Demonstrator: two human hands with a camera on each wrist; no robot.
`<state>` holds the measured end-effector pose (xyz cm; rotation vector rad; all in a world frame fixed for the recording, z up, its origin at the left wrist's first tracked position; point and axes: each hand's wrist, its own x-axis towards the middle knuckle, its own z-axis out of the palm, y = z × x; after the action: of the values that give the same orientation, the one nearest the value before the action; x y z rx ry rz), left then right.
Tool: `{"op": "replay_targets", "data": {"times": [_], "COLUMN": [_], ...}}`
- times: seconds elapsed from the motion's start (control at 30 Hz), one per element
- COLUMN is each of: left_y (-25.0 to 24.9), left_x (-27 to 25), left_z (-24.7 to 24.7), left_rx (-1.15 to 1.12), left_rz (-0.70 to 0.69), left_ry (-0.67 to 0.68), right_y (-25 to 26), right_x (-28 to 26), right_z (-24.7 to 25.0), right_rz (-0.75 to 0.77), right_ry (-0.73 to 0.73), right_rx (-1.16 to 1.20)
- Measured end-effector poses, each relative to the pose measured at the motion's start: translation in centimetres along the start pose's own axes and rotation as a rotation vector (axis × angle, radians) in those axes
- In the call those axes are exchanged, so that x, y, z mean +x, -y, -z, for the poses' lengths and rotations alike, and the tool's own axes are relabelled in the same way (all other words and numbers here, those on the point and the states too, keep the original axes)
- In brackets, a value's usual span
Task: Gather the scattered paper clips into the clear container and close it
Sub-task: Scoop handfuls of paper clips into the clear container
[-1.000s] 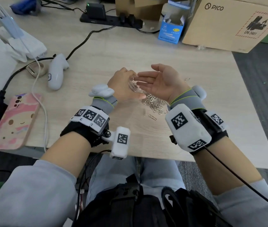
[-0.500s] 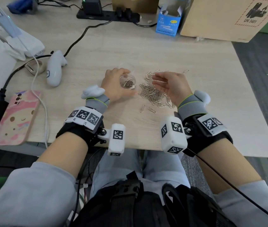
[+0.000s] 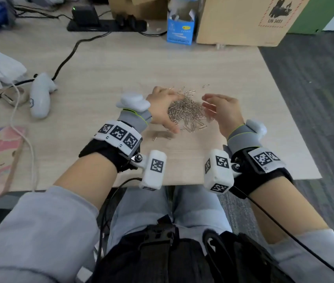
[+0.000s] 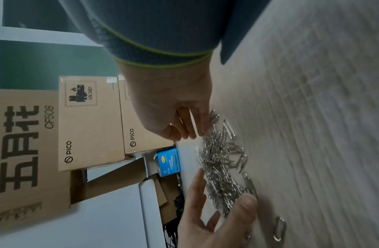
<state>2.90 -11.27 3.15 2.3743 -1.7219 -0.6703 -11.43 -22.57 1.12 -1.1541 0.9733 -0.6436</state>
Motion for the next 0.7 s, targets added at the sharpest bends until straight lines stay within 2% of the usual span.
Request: {"op": "replay_targets", "data": {"times": [0.1, 0.2, 0.4, 0.6, 0.7], "left_y": [0.0, 0.0, 0.2, 0.2, -0.4], "left_x": [0.7, 1.3, 2.0, 2.2, 2.7], "left_z": [-1.0, -1.3, -1.9, -1.0, -0.3], "left_rx": [-0.018, -0.159, -0.336, -0.483, -0.575], "left_rz": [0.043, 0.033, 0.077, 0.054, 0.003], "left_ry": [-0.068, -0.179, -0.365, -0.446, -0.445], "right_y": [-0.6, -1.2, -1.3, -0.9, -0.5], "right_x": [-0.5, -0.8, -0.6, -0.4, -0.2], "right_z": [0.5, 0.7, 1.2, 1.4, 0.9], "right_rz": [-0.079, -0.149, -0.239, -0.293, -0.292], "right_ry": [0.091, 0.148, 0.169, 0.174, 0.202], "right_rx": [0.091, 0.244, 0.41, 0.487, 0.495]}}
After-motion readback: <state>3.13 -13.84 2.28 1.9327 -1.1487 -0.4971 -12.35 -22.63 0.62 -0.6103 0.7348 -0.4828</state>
